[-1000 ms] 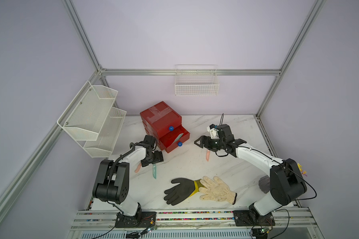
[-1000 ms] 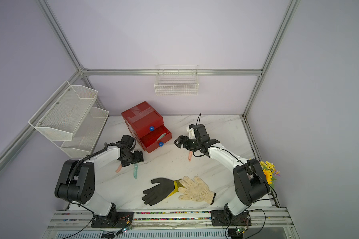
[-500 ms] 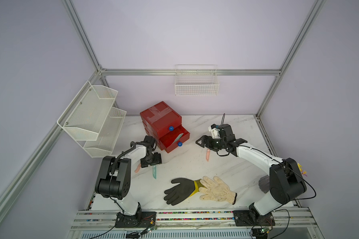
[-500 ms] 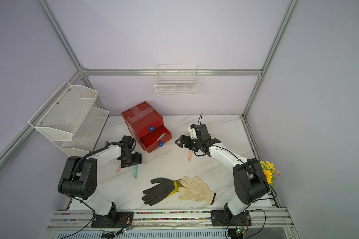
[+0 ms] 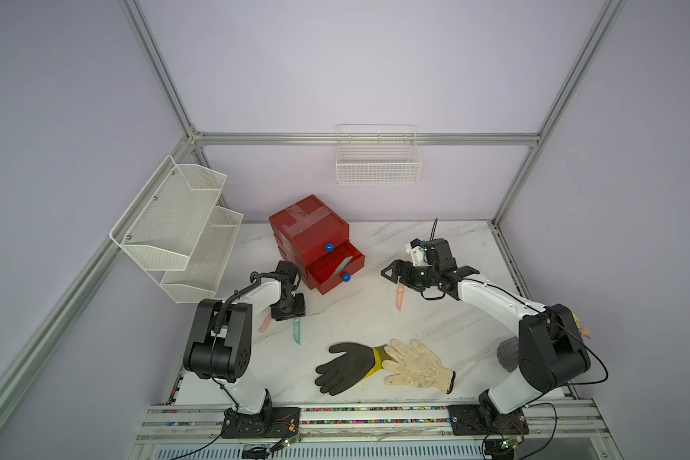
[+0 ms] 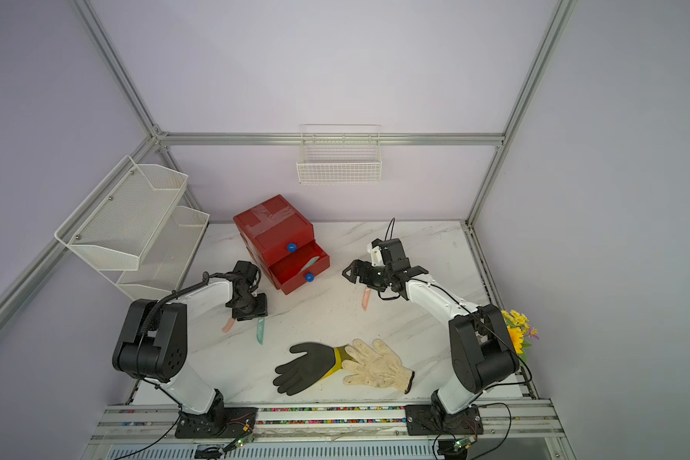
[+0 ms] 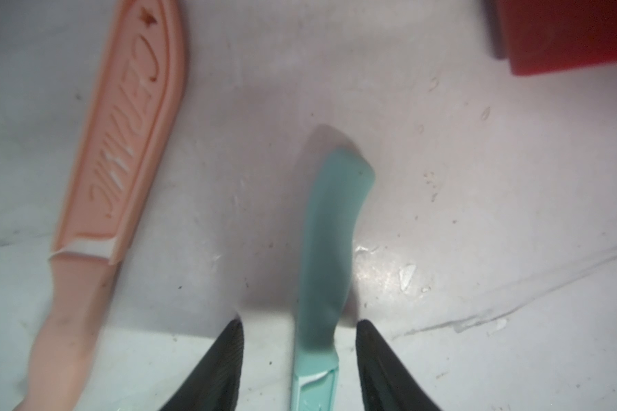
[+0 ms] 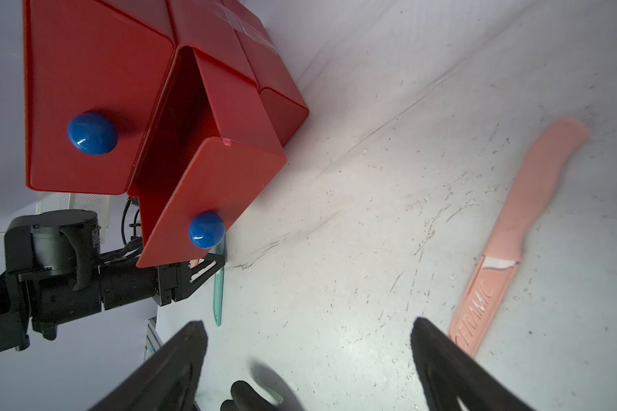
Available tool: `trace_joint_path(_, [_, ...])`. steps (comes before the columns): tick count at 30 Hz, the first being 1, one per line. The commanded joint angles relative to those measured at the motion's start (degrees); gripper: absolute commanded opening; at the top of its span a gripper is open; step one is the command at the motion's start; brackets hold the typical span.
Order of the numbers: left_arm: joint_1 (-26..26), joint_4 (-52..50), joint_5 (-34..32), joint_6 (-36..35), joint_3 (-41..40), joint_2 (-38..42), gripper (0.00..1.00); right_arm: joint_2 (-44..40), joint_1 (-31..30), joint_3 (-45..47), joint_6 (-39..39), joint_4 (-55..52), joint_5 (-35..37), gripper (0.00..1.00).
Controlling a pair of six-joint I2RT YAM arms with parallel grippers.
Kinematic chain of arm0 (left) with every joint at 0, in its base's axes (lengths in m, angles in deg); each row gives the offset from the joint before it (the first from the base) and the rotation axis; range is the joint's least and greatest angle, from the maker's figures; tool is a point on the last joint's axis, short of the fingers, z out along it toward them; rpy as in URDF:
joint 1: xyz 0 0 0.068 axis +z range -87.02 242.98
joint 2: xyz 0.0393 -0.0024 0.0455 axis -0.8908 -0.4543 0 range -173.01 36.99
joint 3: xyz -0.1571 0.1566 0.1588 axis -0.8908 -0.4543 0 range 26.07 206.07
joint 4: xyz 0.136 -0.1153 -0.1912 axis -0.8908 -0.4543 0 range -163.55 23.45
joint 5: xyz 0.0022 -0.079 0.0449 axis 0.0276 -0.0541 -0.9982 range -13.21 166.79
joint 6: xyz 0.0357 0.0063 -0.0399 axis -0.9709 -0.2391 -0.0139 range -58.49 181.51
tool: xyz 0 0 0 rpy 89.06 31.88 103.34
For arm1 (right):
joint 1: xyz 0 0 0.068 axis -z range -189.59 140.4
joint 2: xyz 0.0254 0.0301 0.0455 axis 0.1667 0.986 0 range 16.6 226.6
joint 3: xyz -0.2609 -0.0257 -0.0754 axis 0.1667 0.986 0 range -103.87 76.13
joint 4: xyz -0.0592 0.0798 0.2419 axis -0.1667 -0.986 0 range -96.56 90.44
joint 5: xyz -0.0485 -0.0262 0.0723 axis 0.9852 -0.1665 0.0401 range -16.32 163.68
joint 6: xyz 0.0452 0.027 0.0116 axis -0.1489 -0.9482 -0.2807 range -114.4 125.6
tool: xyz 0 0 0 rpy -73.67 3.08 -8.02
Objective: Place the fruit knives into the drawer by color
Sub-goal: Pick up the fruit knife from the center of the board.
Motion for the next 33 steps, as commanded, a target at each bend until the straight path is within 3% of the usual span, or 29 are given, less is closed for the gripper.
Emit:
trace_joint_path(1, [0.1, -0.3, 3.2, 0.4, -2.1, -0.3, 0.42, -2.0, 0.6, 0.8, 1.2, -0.9, -0.2, 0.93])
trace_joint_path(9, [0.1, -0.1, 3.6, -0.1, -2.1, -0.7, 0.36, -1.5, 0.7, 0.9, 1.3, -0.5, -0.5, 0.93])
trace_joint_path(13, [0.1, -0.1, 3.7, -0.5, -1.7, -1.4, 0.27, -1.4, 0.8, 1.1, 1.0, -0.2, -0.4, 0.93])
trace_joint_path(15, [0.1, -0.1, 3.9, -0.6, -1.5, -1.7, 0.17, -1.5, 0.7, 1.2, 0.8, 0.0, -0.4, 0.93])
trace_joint_path(25, [0.1, -0.4, 4.1, -1.8, -1.6, -2.0, 0.17, -1.6, 0.8, 1.7, 0.0, 0.5, -0.1, 0.93])
trace_joint_path(33, [0.1, -4.3, 5.0, -3.4, -0.7, 2.9, 0.17, -1.3, 0.7, 2.3, -0.7, 1.8, -0.7, 0.93])
